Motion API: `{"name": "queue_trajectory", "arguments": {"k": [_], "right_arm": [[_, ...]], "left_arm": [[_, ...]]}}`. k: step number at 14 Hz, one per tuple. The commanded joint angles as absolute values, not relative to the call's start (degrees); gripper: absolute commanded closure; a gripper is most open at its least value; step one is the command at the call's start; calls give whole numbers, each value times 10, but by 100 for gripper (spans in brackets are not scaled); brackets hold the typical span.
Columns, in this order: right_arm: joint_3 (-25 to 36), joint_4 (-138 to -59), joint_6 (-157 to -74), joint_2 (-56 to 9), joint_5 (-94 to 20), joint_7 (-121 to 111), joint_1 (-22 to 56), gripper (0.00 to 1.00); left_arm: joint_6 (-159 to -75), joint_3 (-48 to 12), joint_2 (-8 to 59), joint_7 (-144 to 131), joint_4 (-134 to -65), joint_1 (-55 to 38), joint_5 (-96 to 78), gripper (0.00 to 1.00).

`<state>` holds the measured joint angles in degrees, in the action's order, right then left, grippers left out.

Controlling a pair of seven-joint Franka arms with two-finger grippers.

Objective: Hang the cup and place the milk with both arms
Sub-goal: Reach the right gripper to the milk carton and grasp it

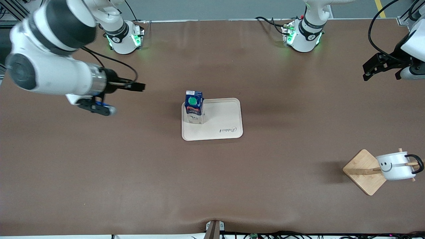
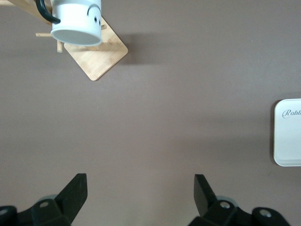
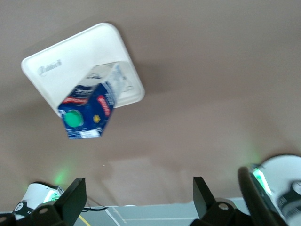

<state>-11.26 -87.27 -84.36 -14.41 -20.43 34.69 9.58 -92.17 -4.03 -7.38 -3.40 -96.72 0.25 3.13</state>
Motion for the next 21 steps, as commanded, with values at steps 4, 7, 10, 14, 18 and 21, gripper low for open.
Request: {"name": "queue_trajectory", "arguments": {"k": [4,7,10,14,18,21], "right_arm": [[-163,-970,-1052,-163,-212,345,126,0],[-184,-986,-1108,-165,-209,361,131,0],[-186,-1003,-1134,-175,-157,366,165,0],[-186,-1004,-1169,-206,-149,384,196,0],[-186,-1004,-1206,-229,-137,416,220,0],[-186,-1011,-1199,-241,-72,420,221,84]], "left_arm": [[-946,-41,-66,-26,-967,4,25,0],[-951,-42,-55,-25,-960,4,26,0],[-945,-44,-61,-26,-960,4,27,0],[-938,-44,-61,-23,-957,4,26,0],[-924,-47,-61,-34,-954,-1,25,0],[-914,-47,-61,-32,-953,0,24,0]]}}
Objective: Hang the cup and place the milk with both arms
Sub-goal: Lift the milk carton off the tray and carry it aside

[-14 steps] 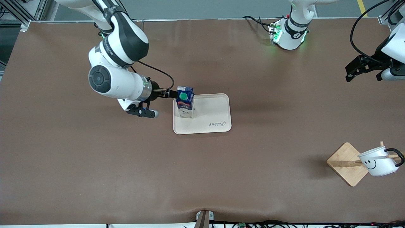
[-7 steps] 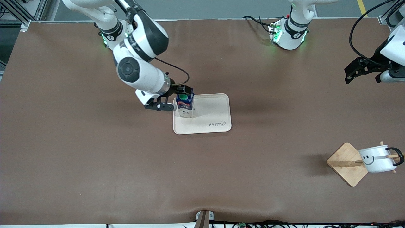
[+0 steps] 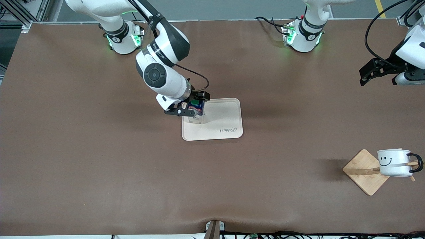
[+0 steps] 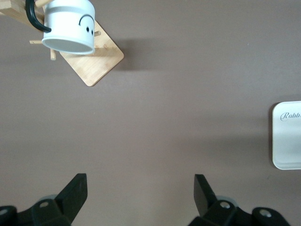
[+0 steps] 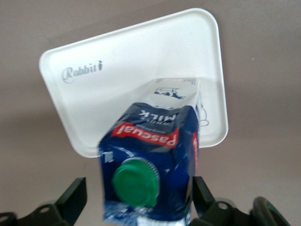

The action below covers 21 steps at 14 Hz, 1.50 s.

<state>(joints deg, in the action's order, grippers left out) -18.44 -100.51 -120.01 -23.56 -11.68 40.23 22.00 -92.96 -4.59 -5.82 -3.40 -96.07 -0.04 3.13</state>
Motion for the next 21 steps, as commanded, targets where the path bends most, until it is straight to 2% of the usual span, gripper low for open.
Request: {"name": "queue_trajectory", "arguments": {"k": [1,6,9,12,15,17,19,21], "right_arm": [[-187,-1012,-1186,-241,-68,420,218,100],[-192,-989,-1148,-229,-76,432,193,100],[-190,-885,-1011,-222,-224,425,134,100],[-188,-830,-885,-217,-264,371,61,100],[-162,-886,-843,-171,-212,195,-8,100],[-127,-941,-848,-150,-77,104,-14,100],[-45,-996,-894,-142,-48,-16,-17,100],[16,-1042,-975,-145,-39,-111,-20,100]], "left_arm": [[-914,-47,-61,-33,-954,0,25,0],[-901,-58,-56,-39,-953,-4,25,0],[-902,-62,-54,-40,-952,-3,25,0],[-903,-62,-53,-39,-945,-2,25,0],[-892,-62,-58,-38,-945,0,25,0],[-891,-62,-59,-39,-945,-1,25,0],[-891,-62,-60,-42,-945,0,24,0],[-890,-62,-62,-52,-944,-1,24,0]]}}
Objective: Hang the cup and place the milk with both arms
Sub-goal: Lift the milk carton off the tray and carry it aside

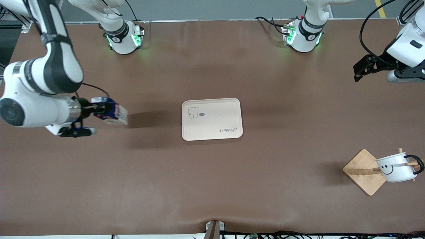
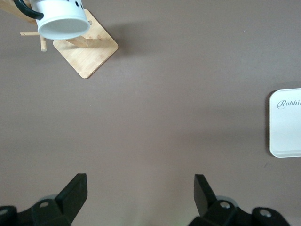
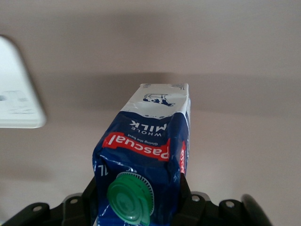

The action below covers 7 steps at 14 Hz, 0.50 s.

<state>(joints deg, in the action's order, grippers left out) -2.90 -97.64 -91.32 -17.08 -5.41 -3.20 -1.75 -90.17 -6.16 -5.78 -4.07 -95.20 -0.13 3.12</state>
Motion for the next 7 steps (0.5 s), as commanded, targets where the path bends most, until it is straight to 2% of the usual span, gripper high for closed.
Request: {"name": "queue_trajectory", "arguments": {"k": [1,3,7], "right_arm": [[44,-1067,-1025,-148,-37,-171,-30,100],[60,-1085,-1063,-151,-35,-210,-44,100],[62,-1102,-1057,-153,-36,-206,-57,100]], "left_arm": [[-890,-62,-61,-58,-941,-1,24,0],[-890,-62,-61,-58,-940,-2,24,0],[-890,-62,-61,-50,-940,-2,24,0]]}}
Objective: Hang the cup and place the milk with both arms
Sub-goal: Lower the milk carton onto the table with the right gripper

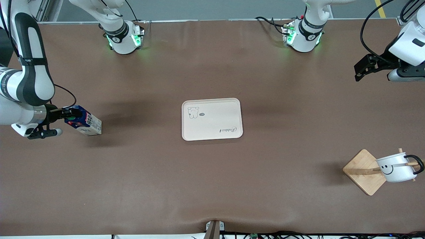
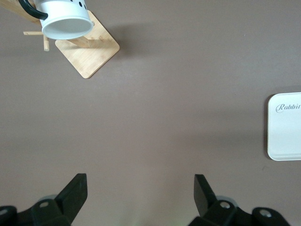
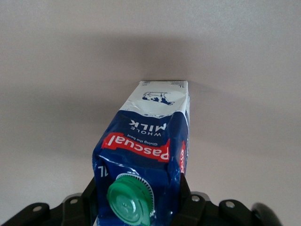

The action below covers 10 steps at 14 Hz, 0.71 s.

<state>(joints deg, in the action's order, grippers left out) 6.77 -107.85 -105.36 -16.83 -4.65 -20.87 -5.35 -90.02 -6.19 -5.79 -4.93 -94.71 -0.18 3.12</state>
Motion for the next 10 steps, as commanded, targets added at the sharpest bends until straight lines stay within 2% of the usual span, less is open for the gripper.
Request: {"name": "queue_trajectory", "arguments": {"k": [1,6,10], "right_arm": [[62,-1106,-1056,-153,-40,-200,-57,100],[62,-1107,-1052,-156,-66,-173,-66,100],[62,-1077,-1002,-166,-82,-164,-71,100]], "left_arm": [[-890,-63,-61,-47,-940,-3,24,0],[-889,-70,-61,-47,-941,-3,25,0],[-889,-76,-62,-47,-941,-3,25,0]]}}
